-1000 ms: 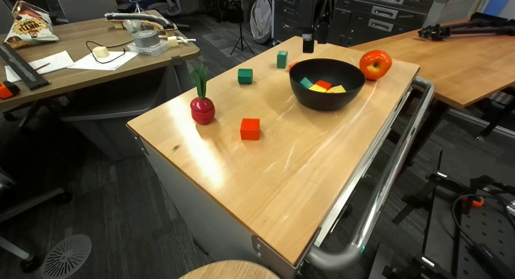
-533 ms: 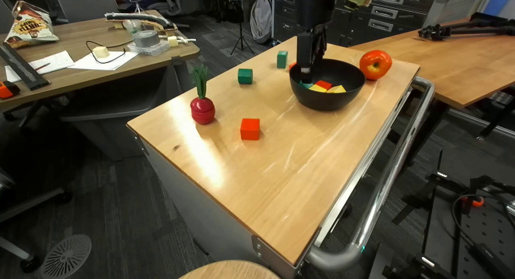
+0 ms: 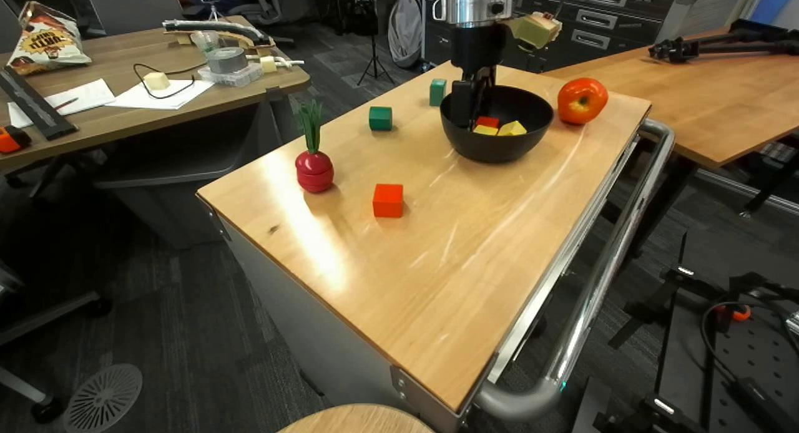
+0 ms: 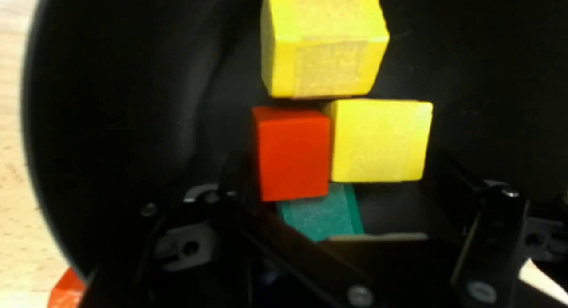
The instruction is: Remove the contents of the black bowl one by one and place them on the table, then move the apple forward
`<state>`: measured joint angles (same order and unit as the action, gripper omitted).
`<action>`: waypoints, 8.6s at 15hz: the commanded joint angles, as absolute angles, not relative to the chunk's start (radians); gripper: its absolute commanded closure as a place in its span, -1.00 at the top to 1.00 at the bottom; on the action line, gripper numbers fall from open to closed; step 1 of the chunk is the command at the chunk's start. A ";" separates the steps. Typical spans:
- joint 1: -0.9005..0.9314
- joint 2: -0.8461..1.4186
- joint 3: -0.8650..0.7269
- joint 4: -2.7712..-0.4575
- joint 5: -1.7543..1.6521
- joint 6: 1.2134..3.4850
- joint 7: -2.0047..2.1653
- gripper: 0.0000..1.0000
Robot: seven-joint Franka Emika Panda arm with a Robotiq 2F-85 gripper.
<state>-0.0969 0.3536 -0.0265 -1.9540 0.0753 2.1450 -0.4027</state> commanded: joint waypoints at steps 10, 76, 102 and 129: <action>-0.113 0.310 -0.015 -1.996 0.075 2.242 -0.391 0.03; -0.082 0.047 -0.035 -2.219 0.064 2.379 -0.287 1.00; -0.063 0.141 -0.041 -2.348 -0.180 2.607 -0.262 0.23; 0.157 -0.179 0.010 -2.482 0.400 2.390 -0.784 -0.58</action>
